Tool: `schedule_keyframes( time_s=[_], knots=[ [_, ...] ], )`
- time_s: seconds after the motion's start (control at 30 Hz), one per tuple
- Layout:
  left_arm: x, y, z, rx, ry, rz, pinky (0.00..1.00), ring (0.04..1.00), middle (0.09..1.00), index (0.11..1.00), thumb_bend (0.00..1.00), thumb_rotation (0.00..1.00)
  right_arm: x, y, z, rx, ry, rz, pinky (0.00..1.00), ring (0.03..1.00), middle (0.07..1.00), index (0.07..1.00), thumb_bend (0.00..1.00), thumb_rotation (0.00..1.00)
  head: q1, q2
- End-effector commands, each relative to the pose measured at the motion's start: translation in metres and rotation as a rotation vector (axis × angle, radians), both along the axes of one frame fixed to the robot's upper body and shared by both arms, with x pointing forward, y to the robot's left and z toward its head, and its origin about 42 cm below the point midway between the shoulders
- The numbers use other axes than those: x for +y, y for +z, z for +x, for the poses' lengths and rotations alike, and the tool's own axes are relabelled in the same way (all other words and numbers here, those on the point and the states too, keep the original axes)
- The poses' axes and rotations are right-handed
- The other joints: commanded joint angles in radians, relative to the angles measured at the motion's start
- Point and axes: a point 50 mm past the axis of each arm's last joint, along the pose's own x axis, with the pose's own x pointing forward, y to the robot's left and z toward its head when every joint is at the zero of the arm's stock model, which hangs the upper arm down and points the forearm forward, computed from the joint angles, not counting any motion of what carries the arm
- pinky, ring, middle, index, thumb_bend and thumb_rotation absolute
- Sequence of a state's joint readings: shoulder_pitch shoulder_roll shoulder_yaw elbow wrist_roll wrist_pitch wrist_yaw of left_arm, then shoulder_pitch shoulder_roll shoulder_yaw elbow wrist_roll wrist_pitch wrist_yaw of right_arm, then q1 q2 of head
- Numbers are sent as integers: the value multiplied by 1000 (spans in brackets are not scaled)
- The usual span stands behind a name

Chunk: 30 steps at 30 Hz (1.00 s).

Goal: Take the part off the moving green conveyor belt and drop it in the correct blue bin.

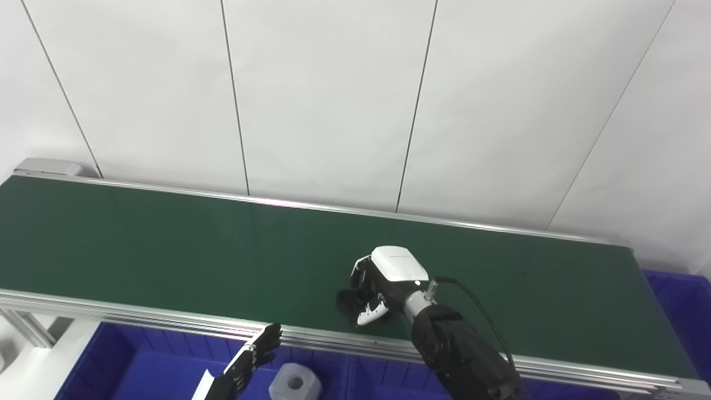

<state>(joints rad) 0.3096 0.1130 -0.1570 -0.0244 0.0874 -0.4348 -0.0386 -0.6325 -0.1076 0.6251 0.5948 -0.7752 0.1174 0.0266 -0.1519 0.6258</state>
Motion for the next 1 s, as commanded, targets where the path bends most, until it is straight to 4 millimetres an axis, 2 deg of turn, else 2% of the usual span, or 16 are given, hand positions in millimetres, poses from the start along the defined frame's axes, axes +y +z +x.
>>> schedule_keyframes(
  time_s=[0.0, 0.13, 0.4, 0.47, 0.6, 0.8, 0.83, 0.97],
  knots=[
    [-2, 12, 1, -71, 3, -9, 856, 891, 910, 902, 714, 685, 9, 3, -7, -2, 52, 42, 406, 401, 503, 546, 509, 0, 1, -1],
    [-2, 12, 0, -72, 4, -6, 852, 889, 910, 902, 717, 696, 4, 17, -14, -39, 51, 132, 382, 393, 485, 548, 507, 0, 0, 7],
    [-4, 16, -4, -78, 0, -11, 866, 896, 916, 910, 705, 706, -24, 80, -46, -191, -3, 383, 319, 376, 458, 553, 505, 0, -23, 33],
    [-5, 17, -5, -80, -3, -13, 870, 898, 919, 913, 700, 705, -30, 90, -54, -204, -19, 417, 314, 408, 496, 507, 511, 0, -33, 38],
    [-7, 19, -6, -84, -4, -20, 885, 904, 925, 917, 692, 702, -48, 109, -74, -222, -88, 492, 285, 416, 504, 491, 514, 0, -41, 51],
    [-12, 27, -7, -96, -15, -16, 901, 921, 942, 938, 657, 744, -73, 108, -108, -237, -151, 541, 266, 406, 508, 489, 513, 0, -30, 76],
    [-13, 28, -6, -98, -14, -14, 905, 923, 942, 938, 656, 750, -76, 104, -113, -226, -159, 545, 274, 408, 508, 489, 514, 0, -21, 93],
    [-18, 35, -3, -102, -8, -4, 908, 920, 940, 935, 656, 759, -92, 70, -136, -142, -192, 549, 286, 397, 492, 508, 511, 0, -10, 109]
  ],
)
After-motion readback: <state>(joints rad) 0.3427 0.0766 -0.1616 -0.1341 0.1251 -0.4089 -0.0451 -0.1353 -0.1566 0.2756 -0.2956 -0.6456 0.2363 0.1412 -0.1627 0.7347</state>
